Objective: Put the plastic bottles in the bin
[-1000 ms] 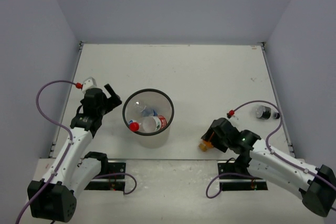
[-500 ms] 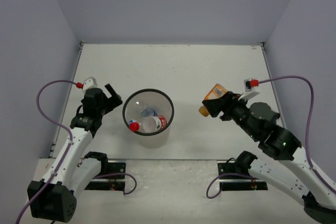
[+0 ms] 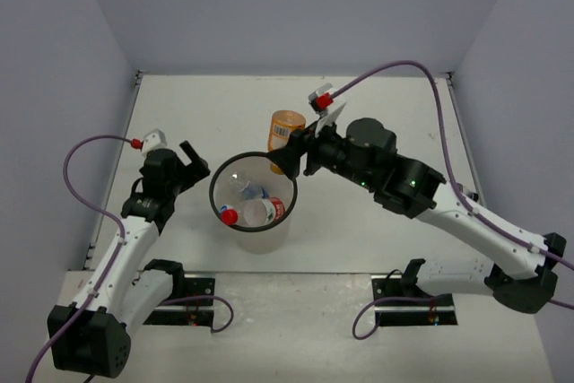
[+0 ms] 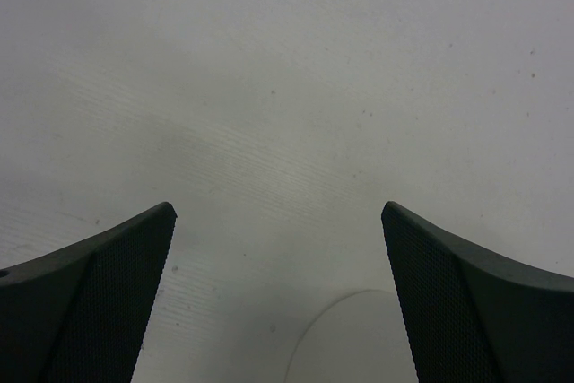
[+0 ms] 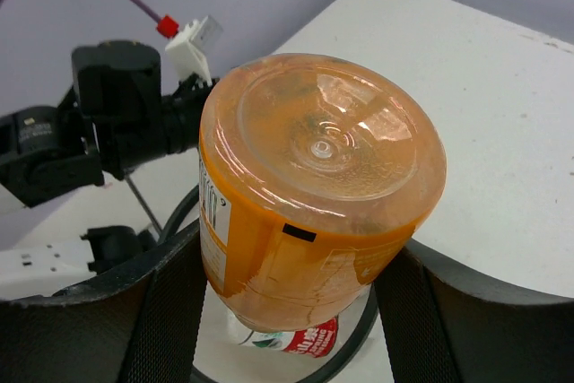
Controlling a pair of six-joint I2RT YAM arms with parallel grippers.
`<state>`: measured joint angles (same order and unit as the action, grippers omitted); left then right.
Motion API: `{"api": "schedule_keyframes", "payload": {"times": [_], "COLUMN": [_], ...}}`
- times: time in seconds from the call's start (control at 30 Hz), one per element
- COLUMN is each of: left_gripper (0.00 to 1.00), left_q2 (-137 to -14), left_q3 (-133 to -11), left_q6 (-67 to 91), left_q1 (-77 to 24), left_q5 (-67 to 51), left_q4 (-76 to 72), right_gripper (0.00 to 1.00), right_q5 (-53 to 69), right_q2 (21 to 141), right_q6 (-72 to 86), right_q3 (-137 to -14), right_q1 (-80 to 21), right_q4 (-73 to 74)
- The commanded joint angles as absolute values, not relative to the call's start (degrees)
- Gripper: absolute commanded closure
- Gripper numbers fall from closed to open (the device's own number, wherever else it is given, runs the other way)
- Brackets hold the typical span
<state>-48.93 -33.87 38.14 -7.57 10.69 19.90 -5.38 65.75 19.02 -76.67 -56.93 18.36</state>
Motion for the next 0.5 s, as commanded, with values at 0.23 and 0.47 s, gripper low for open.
{"api": "schedule_keyframes", "payload": {"times": [0.23,0.47], "left_gripper": [0.00,0.00], "left_q2": [-58.1,-63.3], "left_q3": [-38.4,-42.7], "left_q6": [35.6,32.4], "left_q1": [-7.7,-7.7], "left_q5": [-4.4,-2.9], "left_q4": [2.2,5.0], "right_gripper": [0.63,0.49], "right_q5": [-8.8,-13.1], "right_q2": [75.5,84.9], "right_q6": [14.1,12.3], "right_q3": [-82.4,-87.5], "right_q1": [-60.0,-64.4], "right_q4": [24.1,25.9]}}
